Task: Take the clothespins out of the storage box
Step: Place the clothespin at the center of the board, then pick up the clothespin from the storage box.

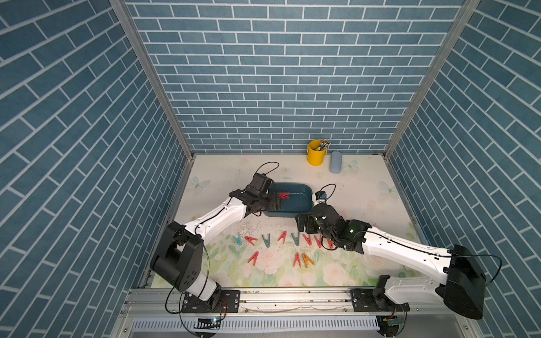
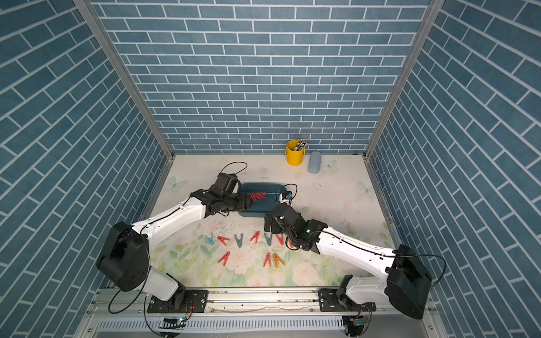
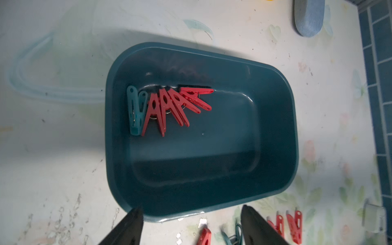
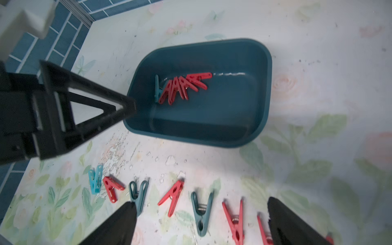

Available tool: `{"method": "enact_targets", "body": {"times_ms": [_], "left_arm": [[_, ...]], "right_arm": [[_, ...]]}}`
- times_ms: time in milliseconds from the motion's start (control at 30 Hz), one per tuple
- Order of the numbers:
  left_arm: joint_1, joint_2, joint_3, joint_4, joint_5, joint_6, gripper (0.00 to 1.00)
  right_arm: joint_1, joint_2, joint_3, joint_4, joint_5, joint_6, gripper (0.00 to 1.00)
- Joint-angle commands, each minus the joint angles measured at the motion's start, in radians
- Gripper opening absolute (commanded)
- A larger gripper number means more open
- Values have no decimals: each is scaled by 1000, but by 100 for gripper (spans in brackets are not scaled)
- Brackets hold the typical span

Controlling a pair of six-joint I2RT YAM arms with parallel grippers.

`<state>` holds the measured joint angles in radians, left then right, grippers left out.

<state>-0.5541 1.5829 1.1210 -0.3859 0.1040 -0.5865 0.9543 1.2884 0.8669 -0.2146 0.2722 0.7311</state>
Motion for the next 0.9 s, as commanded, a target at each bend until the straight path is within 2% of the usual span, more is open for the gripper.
{"method": "enact_targets", "body": {"times_ms": [0, 133, 367, 867], "left_arm": [[-12, 67, 63, -29, -49, -35, 58], [-21, 159, 134, -45, -71, -57, 40], [-30, 303, 240, -80, -111, -87, 21], [-27, 491, 393, -138, -162, -95, 18]], "right_arm": [[-51, 39, 48, 42, -69, -126, 99], [-111, 61, 75, 58, -110, -175, 100], [-215, 78, 87, 79, -208, -229, 99], [-328, 112, 98, 87, -330, -283, 100]]}}
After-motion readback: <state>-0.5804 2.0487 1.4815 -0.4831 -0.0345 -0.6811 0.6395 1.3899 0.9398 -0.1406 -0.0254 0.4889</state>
